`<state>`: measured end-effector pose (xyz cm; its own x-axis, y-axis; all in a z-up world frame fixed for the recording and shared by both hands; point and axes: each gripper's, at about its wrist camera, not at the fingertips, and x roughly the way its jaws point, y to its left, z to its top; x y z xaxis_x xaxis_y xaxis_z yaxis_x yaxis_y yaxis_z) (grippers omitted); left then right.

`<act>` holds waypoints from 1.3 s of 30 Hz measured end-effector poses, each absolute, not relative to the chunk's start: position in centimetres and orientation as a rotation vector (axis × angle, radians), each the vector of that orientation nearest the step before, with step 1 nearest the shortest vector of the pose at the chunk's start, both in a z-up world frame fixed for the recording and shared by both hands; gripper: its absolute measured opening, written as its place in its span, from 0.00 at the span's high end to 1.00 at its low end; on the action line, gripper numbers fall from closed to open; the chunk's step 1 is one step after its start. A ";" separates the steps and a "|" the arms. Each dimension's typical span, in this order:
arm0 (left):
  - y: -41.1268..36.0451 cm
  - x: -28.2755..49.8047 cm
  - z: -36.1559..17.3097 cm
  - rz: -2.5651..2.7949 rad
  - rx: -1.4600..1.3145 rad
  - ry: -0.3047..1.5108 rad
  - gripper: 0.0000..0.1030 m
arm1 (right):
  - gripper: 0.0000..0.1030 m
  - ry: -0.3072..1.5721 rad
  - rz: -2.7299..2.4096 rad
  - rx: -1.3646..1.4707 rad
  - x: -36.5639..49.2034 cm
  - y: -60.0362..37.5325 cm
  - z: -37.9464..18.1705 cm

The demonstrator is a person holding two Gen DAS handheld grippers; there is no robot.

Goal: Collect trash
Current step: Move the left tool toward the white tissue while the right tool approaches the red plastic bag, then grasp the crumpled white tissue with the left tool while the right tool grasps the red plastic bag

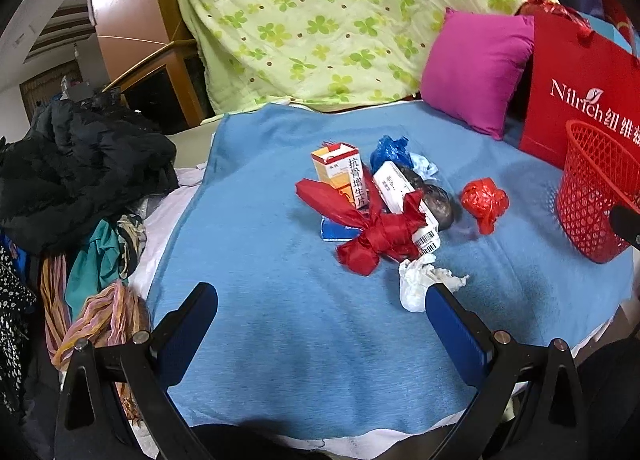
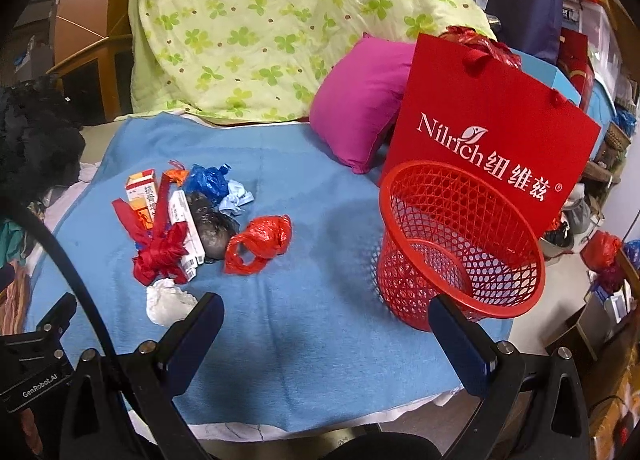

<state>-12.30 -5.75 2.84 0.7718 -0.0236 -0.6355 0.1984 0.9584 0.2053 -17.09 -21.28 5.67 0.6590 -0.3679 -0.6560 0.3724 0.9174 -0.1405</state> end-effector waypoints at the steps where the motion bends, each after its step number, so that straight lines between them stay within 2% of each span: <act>1: -5.9 -12.2 2.7 -0.122 0.272 0.682 0.00 | 0.00 0.743 -0.421 0.007 -17.0 -21.5 5.5; 28: -10.9 -9.3 -0.5 -0.162 0.366 0.757 0.00 | 0.00 0.795 -0.449 0.070 -14.2 -25.3 0.6; 39: -10.5 -6.4 -3.0 -0.231 0.311 0.837 0.00 | 0.00 0.781 -0.382 0.124 -12.6 -26.1 -0.1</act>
